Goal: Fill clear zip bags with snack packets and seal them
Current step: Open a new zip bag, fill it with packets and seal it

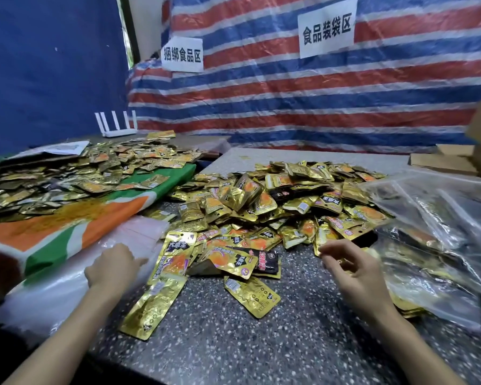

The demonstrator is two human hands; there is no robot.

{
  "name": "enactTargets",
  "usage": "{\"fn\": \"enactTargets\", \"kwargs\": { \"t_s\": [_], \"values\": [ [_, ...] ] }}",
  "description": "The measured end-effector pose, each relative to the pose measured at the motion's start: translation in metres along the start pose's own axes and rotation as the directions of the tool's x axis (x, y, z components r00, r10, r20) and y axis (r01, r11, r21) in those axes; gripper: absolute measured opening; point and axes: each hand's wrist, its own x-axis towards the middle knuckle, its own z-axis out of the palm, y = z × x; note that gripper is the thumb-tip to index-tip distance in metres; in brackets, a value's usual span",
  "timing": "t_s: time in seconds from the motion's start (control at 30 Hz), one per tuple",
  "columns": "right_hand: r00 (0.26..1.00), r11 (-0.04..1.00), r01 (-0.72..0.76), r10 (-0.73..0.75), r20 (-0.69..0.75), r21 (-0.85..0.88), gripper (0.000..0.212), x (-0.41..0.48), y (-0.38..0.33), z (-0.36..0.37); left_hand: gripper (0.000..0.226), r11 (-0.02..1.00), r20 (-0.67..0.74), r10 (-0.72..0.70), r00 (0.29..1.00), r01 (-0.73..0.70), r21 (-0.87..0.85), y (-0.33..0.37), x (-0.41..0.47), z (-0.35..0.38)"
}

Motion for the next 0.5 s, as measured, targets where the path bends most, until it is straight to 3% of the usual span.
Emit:
{"fn": "enactTargets", "kwargs": {
  "t_s": [0.13, 0.23, 0.43, 0.5],
  "values": [
    [1.000, 1.000, -0.024, 0.024, 0.011, 0.007, 0.029, 0.000, -0.002, 0.000, 0.040, 0.989, -0.097, 0.019, 0.995, -0.033, -0.143, 0.012, -0.003, -0.019],
    [0.997, 0.995, -0.069, 0.067, 0.026, 0.070, 0.027, 0.000, -0.003, 0.001, 0.029, 0.933, -0.306, 0.141, 0.942, -0.230, -0.277, 0.041, -0.024, -0.032],
    [0.987, 0.954, -0.160, 0.146, 0.072, 0.253, 0.026, 0.000, -0.009, 0.000, 0.006, 0.631, -0.415, 0.339, 0.845, -0.531, -0.566, 0.117, -0.081, -0.039],
    [0.978, 0.916, -0.209, 0.186, 0.098, 0.342, 0.016, 0.000, -0.010, -0.001, 0.017, 0.477, -0.450, 0.431, 0.782, -0.621, -0.622, 0.141, -0.103, -0.031]
  ]
}}
